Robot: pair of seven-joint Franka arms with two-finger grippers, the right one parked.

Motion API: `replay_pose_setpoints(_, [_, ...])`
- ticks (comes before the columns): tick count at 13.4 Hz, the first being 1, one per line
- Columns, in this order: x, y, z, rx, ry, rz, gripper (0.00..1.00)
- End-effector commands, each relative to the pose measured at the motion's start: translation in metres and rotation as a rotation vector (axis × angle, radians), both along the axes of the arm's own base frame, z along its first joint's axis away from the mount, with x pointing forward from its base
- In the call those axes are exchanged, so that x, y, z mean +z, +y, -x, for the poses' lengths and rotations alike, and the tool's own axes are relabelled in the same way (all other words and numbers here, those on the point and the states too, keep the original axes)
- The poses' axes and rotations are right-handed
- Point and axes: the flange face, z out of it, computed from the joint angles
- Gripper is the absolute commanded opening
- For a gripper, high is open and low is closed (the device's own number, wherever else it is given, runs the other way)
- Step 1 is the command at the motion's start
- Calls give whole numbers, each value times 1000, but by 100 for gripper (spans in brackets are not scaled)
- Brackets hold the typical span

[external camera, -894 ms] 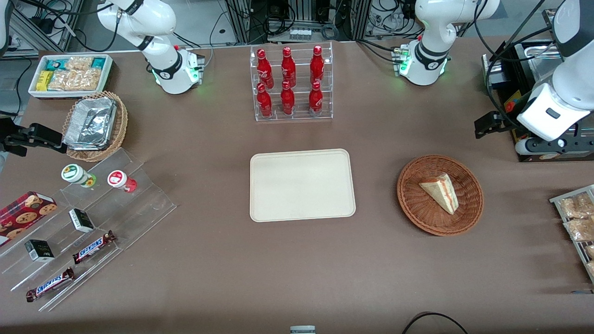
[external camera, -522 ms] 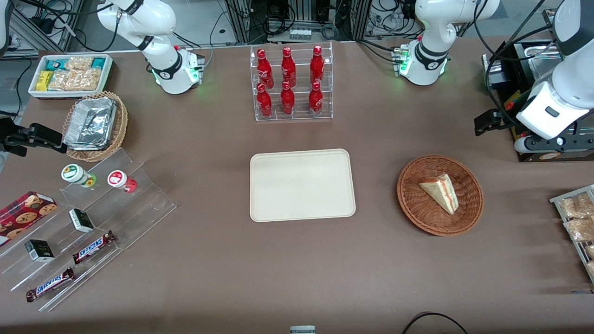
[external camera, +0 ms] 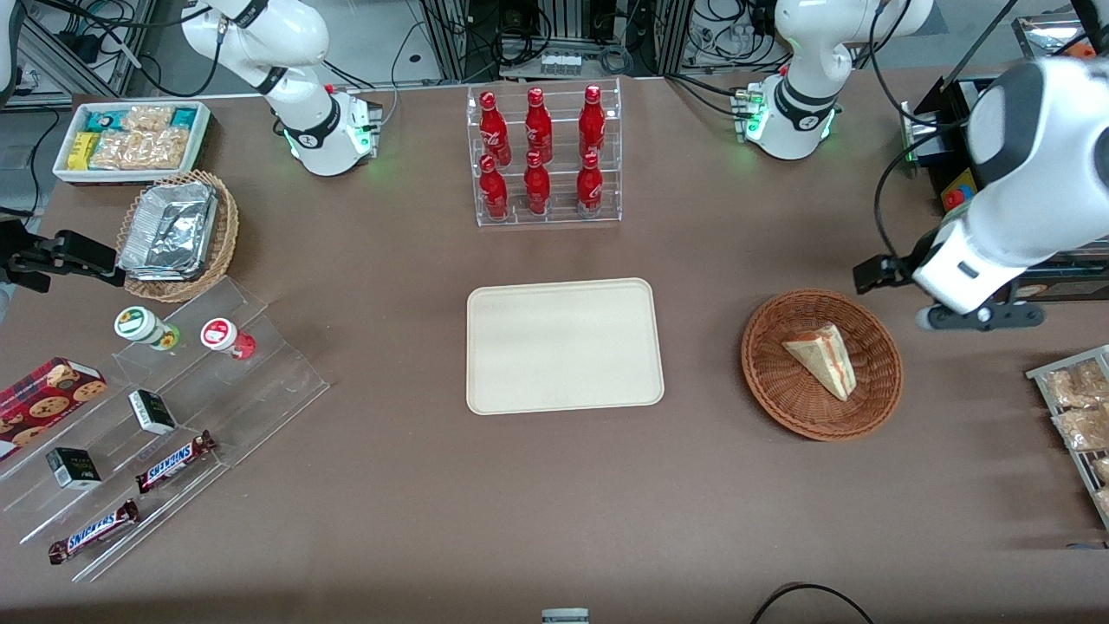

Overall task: Place sandwich from basket to tray
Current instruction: 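Move the left gripper down over the wrapped sandwich in the wicker basket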

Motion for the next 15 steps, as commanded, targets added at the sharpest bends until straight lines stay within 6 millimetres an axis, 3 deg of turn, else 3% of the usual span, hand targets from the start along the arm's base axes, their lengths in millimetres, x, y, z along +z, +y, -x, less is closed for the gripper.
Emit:
replay_pose_setpoints(1, [-45, 11, 0, 26, -9, 9, 100])
replay_pose_setpoints(3, [-83, 15, -11, 40, 9, 14, 100])
replay_pose_setpoints(6, [-121, 22, -21, 184, 0, 0, 100])
replay_pose_setpoints(9, [-139, 20, -16, 395, -17, -23, 100])
replay_pose_setpoints(11, [-148, 12, -13, 663, -37, -52, 100])
replay_pose_setpoints(15, [-168, 10, 3, 740, -93, -38, 100])
